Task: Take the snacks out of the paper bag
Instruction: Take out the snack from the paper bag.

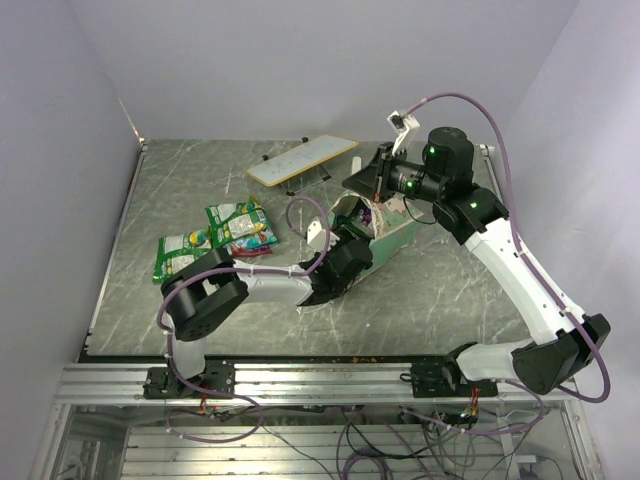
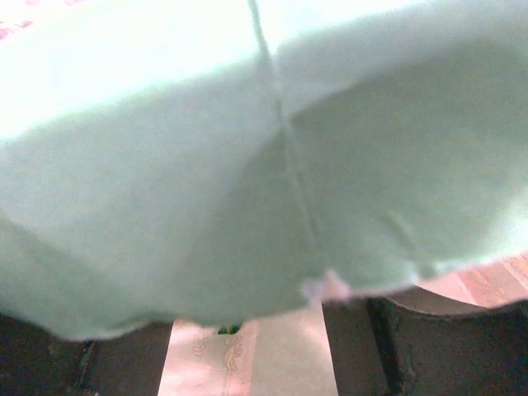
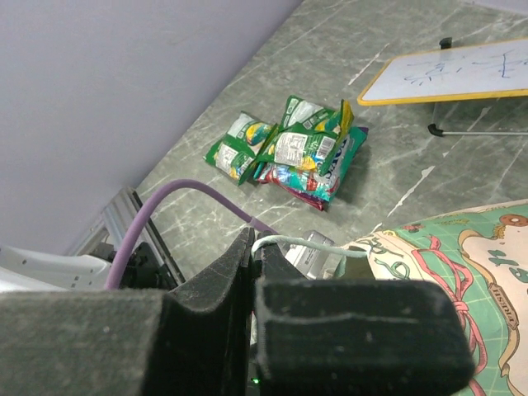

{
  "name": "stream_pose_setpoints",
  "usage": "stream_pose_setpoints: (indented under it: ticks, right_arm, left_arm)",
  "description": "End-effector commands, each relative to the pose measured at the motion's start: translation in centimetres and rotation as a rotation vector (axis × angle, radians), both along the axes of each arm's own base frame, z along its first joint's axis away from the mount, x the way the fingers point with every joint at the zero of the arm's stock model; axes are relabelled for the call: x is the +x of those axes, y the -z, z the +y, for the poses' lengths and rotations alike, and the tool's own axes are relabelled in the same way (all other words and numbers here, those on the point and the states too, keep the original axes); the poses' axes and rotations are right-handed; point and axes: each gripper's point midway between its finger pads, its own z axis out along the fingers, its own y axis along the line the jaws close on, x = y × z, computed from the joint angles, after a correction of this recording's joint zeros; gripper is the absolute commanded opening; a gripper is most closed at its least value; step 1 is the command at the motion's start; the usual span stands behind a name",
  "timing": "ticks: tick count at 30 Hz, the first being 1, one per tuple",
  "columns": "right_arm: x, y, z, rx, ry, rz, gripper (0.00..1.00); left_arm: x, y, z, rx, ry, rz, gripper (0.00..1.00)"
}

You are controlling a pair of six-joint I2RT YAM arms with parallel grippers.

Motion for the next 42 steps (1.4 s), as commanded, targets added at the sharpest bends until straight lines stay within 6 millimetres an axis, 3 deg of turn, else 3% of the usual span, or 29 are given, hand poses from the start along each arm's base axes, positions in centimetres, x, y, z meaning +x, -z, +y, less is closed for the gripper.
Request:
stream_pose_setpoints:
  ticks: [1, 5, 8, 12, 18, 21, 26, 38, 42]
  right_arm:
    - [-0.3, -3.2, -0.1, 0.057, -0.002, -0.088, 0.00]
    - [-0.2, -4.0, -0.2, 0.063, 0.013, -0.103, 0.00]
    - [-0.2, -4.7, -0.6, 0.061, 0.031, -0.120, 0.00]
    - [-0.3, -4.8, -1.3, 0.057, 0.063, -0.129, 0.00]
    - [-0.1, -4.7, -2.0, 0.052, 0.106, -0.153, 0.00]
    - [0.4, -4.5, -2.4, 0.045, 0.137, -0.173, 0.00]
    - [1.6, -4.5, -3.1, 0.033, 0.192, -0.210, 0.00]
    - [3.4, -3.6, -6.8, -0.073, 0.382, -0.241, 0.00]
    - [3.8, -3.3, -8.3, -0.139, 0.449, -0.213, 0.00]
  left_arm:
    - [0.8, -0.6, -0.7, 0.001, -0.031, -0.015, 0.77]
    - [1.7, 1.7, -1.2, 0.069, -0.057, 0.079, 0.84]
    - [3.2, 1.3, -1.7, 0.083, -0.049, 0.052, 0.82]
    - [5.0, 0.4, -2.3, 0.084, -0.002, 0.008, 0.67]
    - [5.7, -2.7, -2.5, 0.098, 0.076, -0.034, 0.30]
    - [5.1, -4.8, -2.4, 0.107, 0.126, -0.057, 0.22]
    - [3.8, -6.7, -1.9, 0.093, 0.206, -0.073, 0.15]
    - [-0.5, -11.6, 0.6, 0.105, 0.414, -0.128, 0.12]
    - [-2.5, -14.9, 0.8, 0.136, 0.539, -0.202, 0.12]
